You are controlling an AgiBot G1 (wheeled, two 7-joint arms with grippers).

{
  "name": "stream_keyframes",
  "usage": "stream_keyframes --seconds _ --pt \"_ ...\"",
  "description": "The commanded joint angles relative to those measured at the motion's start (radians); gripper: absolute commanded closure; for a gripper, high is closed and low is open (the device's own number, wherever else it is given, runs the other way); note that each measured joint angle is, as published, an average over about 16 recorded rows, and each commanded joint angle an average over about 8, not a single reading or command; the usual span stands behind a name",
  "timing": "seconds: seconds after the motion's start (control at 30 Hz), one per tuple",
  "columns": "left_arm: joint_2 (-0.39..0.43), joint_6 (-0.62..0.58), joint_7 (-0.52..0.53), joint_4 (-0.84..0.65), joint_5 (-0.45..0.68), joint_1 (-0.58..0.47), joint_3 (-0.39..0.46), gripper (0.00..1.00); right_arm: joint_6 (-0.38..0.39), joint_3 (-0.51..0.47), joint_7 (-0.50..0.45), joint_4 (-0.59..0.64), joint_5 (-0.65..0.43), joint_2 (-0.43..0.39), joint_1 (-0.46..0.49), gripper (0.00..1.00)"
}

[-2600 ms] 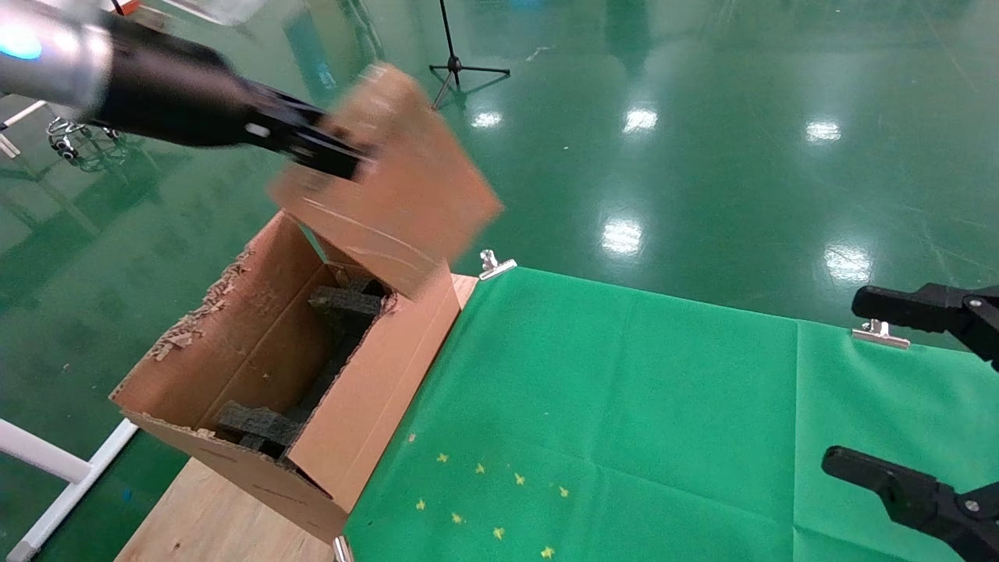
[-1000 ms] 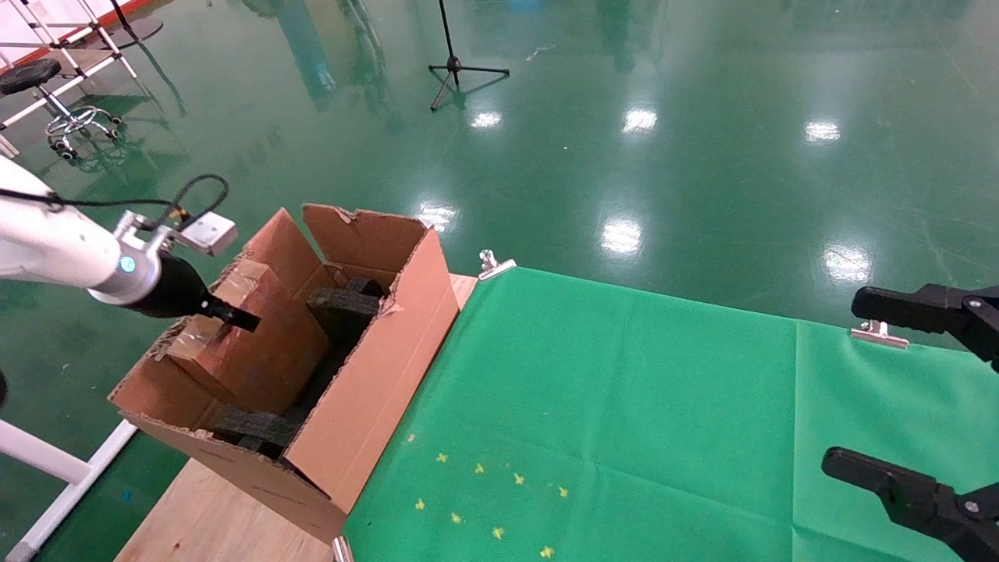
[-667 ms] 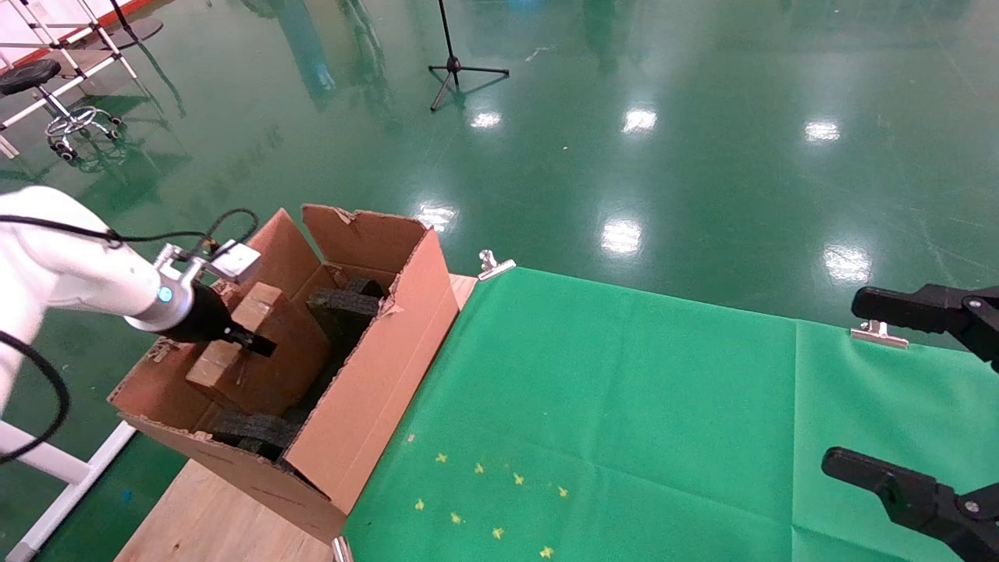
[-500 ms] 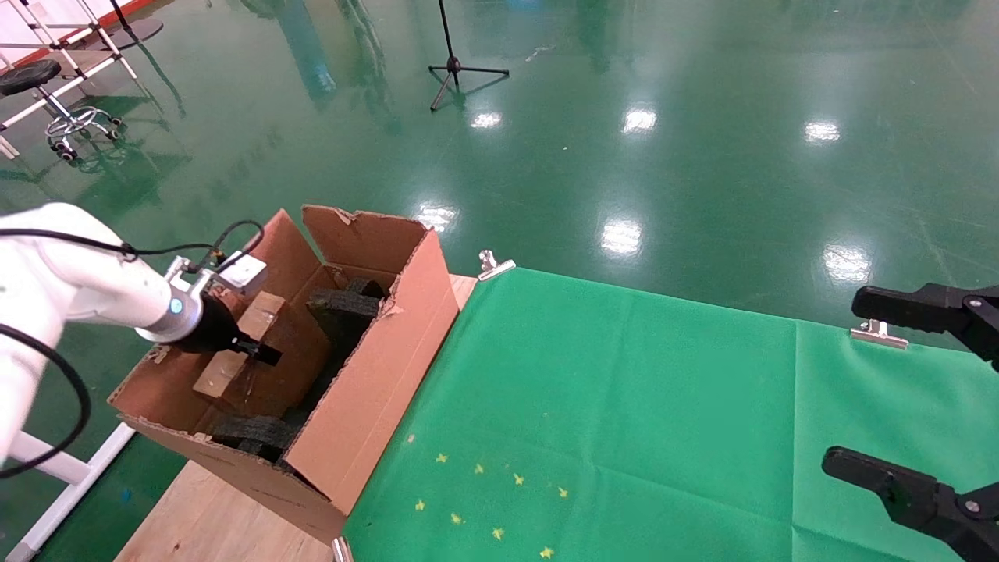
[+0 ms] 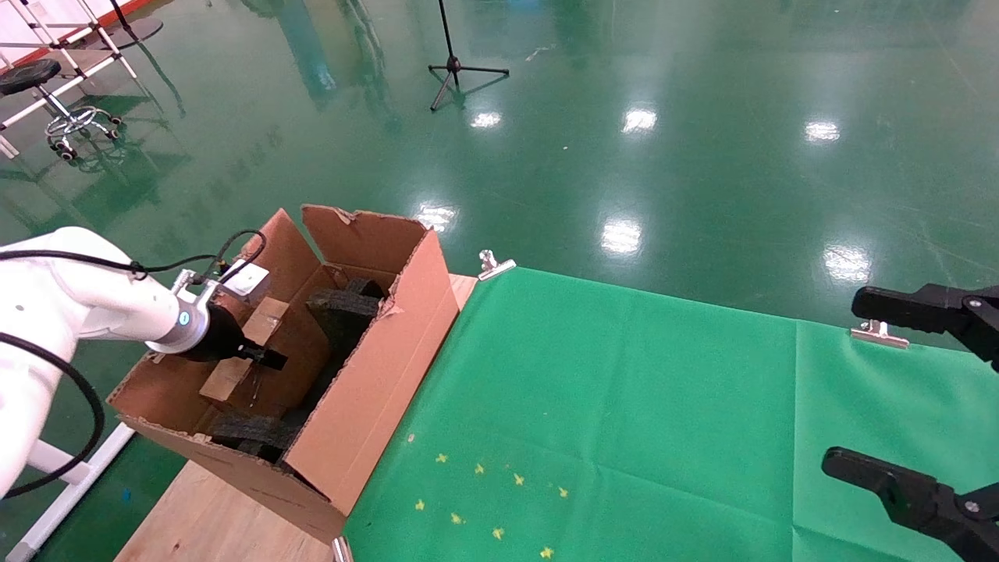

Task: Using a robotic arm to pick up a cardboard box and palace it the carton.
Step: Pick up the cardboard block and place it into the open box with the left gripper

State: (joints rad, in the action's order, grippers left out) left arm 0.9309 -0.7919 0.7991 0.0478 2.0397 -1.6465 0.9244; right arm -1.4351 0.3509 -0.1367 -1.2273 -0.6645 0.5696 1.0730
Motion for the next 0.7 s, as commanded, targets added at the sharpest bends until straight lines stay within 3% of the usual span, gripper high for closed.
stream_keyframes --seconds 0.03,0.7 --pt "-0.001 -0.004 0.0 0.001 0.0 -0.002 0.001 0.0 0.0 0.0 0.0 0.0 0.0 0.0 0.0 0.0" --pt "-0.005 -0.036 0.002 0.006 0.01 -0.01 0.006 0.0 0.0 0.0 0.0 0.0 0.0 0.0 0.0 0.0"
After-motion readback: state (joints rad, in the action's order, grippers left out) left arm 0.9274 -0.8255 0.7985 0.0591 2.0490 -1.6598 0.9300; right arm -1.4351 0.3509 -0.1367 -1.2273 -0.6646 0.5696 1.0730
